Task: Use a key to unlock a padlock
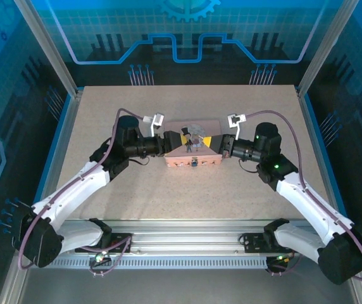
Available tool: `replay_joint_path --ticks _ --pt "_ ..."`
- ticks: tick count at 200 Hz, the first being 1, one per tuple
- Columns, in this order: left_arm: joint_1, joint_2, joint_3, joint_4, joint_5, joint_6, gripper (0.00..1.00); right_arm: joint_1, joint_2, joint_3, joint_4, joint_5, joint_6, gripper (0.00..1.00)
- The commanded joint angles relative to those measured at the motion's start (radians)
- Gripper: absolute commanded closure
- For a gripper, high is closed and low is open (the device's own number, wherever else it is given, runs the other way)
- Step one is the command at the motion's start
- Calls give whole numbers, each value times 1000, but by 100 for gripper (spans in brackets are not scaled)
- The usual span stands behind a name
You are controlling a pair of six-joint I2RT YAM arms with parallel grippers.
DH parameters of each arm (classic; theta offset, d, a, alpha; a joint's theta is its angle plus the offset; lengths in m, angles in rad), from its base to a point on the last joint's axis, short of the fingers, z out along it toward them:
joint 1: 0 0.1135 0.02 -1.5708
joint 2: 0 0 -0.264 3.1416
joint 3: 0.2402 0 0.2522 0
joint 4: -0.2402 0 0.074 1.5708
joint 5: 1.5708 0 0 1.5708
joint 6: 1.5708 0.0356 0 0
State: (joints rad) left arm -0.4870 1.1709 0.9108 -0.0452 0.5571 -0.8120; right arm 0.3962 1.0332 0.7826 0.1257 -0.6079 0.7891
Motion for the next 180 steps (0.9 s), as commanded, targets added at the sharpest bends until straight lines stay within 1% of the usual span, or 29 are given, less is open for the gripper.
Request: replay_joint_path --ticks 1,34,52,83,115,152,180 --pt "-21 -34 -16 -53 -53 59 26 -12 -17 -3 -53 20 -47 100" --pt "-71 -42 -57 -68 -120 87 22 -23 -33 -8 -82 37 -63 100" --pt "-93 -28 -77 -68 -125 103 22 -30 -40 -4 -111 48 -86 100" --pt "-106 26 -173 27 -152 75 21 -52 -46 -12 -146 68 -109 100" --pt "-107 99 -237 130 -219 70 19 -65 -53 -31 -170 85 -126 100" --pt "-105 188 -257 226 -313 103 19 -68 -58 -47 -187 108 -146 100" --pt "-97 239 -248 261 -373 130 18 -70 -64 -65 -189 121 -154 100"
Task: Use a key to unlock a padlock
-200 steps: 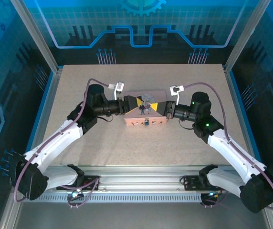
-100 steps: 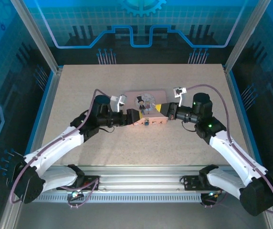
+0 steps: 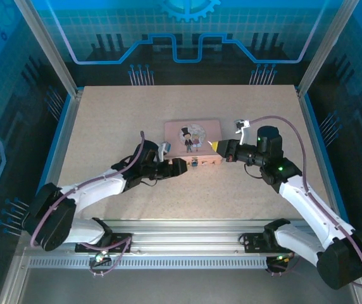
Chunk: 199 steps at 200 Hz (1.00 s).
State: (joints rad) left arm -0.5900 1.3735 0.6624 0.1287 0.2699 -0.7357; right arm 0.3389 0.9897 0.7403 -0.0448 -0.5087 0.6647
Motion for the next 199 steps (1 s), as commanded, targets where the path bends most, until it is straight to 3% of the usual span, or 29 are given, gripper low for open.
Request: replay_joint_path --ticks 1,80,126,153,158,162,199 --pt "7 38 0 87 -87 54 18 -14 -20 -23 -18 23 -29 100" --pt "97 96 46 128 -107 100 18 -19 -20 -39 -11 21 -59 100" --pt "98 75 29 131 -74 88 18 -26 -14 -39 -12 34 -71 100" --pt "86 25 -18 130 -67 86 14 -33 -3 -35 -15 44 -80 100" --pt "83 15 -28 134 -65 86 3 -34 1 -33 -15 45 -83 100" --pt "80 8 -36 136 -64 86 1 -35 3 -31 -16 47 -84 100" --pt "32 -51 -98 151 -83 112 1 -40 28 -23 -10 53 -86 100"
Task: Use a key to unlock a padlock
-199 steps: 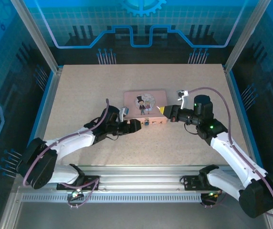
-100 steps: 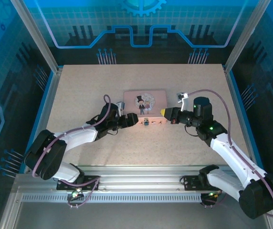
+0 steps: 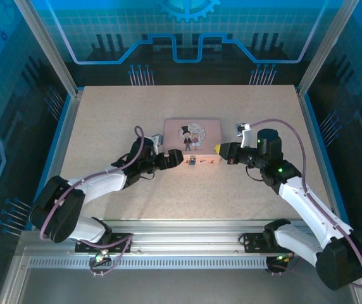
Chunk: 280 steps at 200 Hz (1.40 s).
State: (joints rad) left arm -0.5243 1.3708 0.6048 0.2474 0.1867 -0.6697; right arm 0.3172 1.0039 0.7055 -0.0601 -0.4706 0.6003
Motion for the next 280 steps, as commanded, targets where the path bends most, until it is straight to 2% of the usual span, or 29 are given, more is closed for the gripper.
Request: replay_joint_path --ticks 1,48,61,82,134,171,235,280 --pt "-35 -50 -42 33 -3 46 1 -18 15 12 5 16 -22 100" --pt "-126 -80 -102 97 -82 66 1 -19 74 65 -60 105 -53 100" --pt "-154 -68 -119 136 -125 71 1 -25 113 105 -93 161 -74 100" --pt "-166 -27 -139 236 -122 61 1 -40 199 169 -112 222 -103 100" --pt "-192 228 -149 637 -145 59 1 -98 471 396 -98 286 -124 100" --pt "-199 395 -126 843 -205 59 1 -133 631 526 -96 307 -143 100" --pt "-210 498 -52 854 -192 88 1 -167 828 680 -106 311 -162 100" --pt "-227 508 -17 810 -193 152 2 -171 935 754 -107 290 -153 100"
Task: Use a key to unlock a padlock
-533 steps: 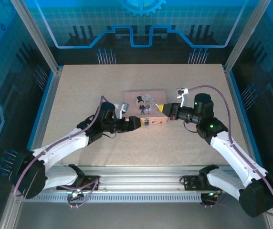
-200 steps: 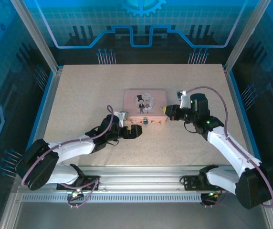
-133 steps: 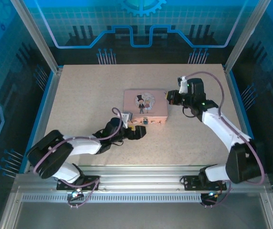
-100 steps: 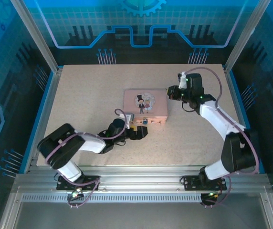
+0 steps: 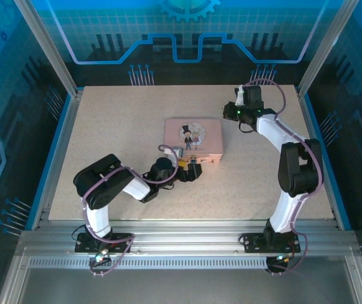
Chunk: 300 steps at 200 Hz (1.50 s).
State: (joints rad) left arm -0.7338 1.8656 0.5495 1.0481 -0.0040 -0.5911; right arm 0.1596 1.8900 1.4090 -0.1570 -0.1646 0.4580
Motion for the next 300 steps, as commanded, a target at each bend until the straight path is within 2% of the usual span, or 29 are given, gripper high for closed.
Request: replay_joint_path --ticks 1,31,72,130,157,170,183,201,212,270,300 --pt "-18 12 39 8 -1 76 2 -14 50 53 -10 -16 -10 100" --pt "-36 -3 82 -81 -17 159 4 -11 99 76 -18 -49 1 100" --pt "-35 9 130 -127 16 197 8 -3 115 64 -10 -73 4 100" --pt "-33 30 146 -78 132 218 20 6 105 38 -12 -80 -8 100" --pt "-31 38 152 -76 141 216 22 7 104 33 -15 -81 -13 100" --pt "-30 41 148 -70 118 215 19 7 106 34 -18 -84 -16 100" --pt "-30 36 137 -82 46 211 18 7 103 31 -16 -85 -16 100" --pt "-30 30 107 -61 -36 199 12 8 97 28 -15 -78 -20 100" --pt "-29 26 92 -49 -57 202 10 9 95 30 -18 -75 -25 100" --pt "-30 57 104 -5 -60 240 1 17 127 45 -29 -83 -23 100" --pt "-17 92 135 29 55 231 1 27 132 42 -25 -87 -24 100"
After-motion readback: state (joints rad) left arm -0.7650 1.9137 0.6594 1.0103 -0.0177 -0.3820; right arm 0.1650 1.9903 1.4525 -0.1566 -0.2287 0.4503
